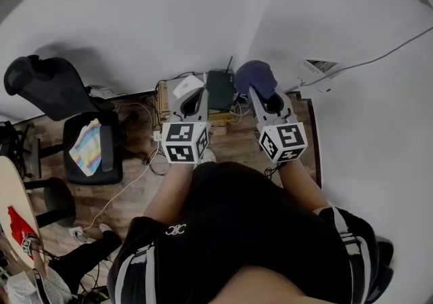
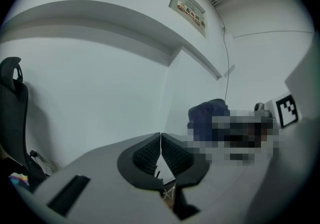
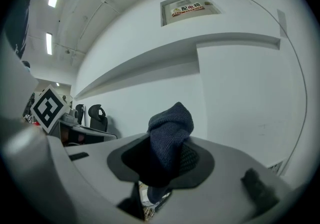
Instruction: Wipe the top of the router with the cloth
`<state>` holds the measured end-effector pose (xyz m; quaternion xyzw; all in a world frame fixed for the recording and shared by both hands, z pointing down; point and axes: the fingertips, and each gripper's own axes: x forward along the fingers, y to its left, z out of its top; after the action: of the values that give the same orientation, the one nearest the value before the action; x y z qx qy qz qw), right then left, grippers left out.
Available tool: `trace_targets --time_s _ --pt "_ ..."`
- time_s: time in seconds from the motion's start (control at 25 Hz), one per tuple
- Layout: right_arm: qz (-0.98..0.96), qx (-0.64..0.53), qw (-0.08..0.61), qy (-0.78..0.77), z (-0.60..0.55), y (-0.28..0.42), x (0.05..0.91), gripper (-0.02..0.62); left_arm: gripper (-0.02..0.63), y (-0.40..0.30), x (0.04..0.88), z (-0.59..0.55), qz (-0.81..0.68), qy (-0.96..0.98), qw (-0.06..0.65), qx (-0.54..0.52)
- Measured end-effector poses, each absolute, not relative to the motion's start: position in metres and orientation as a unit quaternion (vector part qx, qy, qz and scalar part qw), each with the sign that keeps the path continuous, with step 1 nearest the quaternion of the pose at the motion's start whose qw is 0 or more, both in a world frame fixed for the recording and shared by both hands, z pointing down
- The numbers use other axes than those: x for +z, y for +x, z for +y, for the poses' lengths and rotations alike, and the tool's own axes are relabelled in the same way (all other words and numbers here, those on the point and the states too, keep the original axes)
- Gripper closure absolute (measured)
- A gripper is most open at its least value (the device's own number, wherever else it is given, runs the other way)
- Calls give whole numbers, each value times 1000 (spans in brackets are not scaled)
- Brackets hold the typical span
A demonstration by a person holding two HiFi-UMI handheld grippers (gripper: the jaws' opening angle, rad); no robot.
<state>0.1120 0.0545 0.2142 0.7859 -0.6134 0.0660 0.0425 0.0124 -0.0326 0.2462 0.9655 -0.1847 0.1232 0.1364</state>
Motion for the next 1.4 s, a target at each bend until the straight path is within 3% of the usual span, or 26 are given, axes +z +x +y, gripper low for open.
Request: trace_targets --time_s 0.52,1.08,1.4 --pt "-629 100 66 768 -3 154 246 483 591 46 274 -80 -194 958 156 144" --pt "-744 105 107 651 -58 203 270 485 591 74 276 -106 -339 913 174 143" --pt "-817 133 167 536 -72 191 316 485 591 62 329 -83 -424 860 242 149"
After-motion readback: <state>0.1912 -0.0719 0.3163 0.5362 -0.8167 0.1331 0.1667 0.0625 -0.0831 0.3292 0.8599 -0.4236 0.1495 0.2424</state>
